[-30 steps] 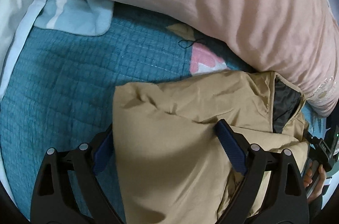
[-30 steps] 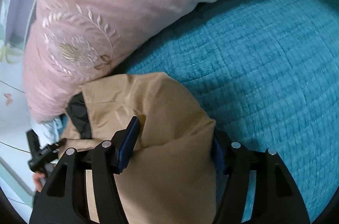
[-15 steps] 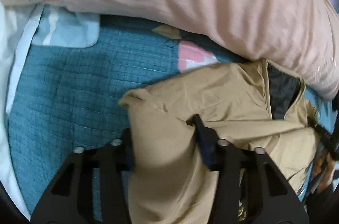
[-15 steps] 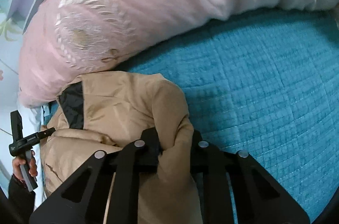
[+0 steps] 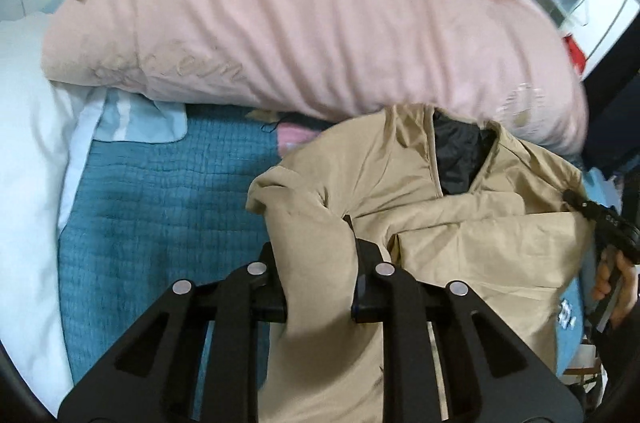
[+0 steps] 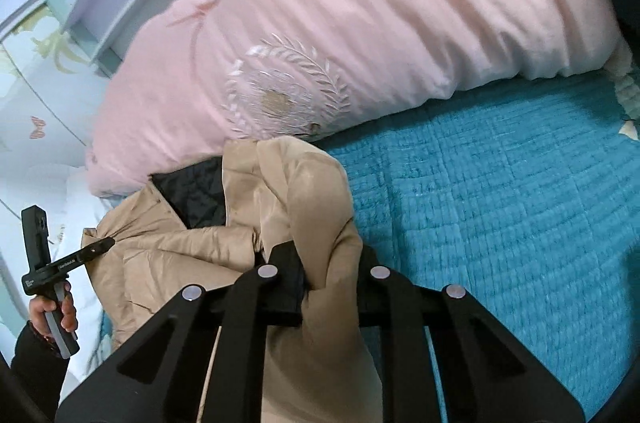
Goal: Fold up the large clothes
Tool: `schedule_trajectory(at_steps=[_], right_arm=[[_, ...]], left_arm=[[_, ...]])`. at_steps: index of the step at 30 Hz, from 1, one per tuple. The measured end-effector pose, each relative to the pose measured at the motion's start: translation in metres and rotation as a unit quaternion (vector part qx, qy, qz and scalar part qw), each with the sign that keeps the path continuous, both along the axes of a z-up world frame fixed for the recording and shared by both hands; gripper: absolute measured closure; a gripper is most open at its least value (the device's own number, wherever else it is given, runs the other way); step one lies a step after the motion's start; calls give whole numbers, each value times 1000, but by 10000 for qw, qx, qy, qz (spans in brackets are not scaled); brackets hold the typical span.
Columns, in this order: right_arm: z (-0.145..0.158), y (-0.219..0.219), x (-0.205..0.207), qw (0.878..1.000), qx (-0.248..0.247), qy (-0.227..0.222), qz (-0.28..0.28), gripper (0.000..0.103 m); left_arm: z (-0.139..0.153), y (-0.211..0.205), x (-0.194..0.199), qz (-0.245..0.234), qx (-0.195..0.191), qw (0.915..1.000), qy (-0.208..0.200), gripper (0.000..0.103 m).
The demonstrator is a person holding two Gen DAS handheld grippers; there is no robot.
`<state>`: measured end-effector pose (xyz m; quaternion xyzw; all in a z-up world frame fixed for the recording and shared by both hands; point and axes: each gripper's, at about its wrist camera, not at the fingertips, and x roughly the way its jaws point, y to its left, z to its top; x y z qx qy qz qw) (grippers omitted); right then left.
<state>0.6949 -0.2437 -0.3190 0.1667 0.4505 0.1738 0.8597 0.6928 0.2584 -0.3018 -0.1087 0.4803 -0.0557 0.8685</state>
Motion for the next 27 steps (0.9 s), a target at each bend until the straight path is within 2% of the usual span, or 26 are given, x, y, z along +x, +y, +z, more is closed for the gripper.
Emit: schedule_trajectory(at_steps=[4,9,15,20,27], right_arm=[[19,-10,-27,9998,159,-112,-94,91],[42,-7,-63,9994,239,-217,-83,91],[65,-16,-118,9993,153,-342,-39,91],[68,-23,-176,9990,113,-411,-104,91],[51,-32,-249,9994,-77,-284,-194,91]], left_arm=[[16,12,-35,49,-68,9997,-210,85],[27,18,-91,257,-448,9981,-335,85],[39,10,-152,282,-422,9981,-353,85],[33,8,-201,378,-479,9978,-241,85],[-1,5,-273,708,-789,9944,15,84]])
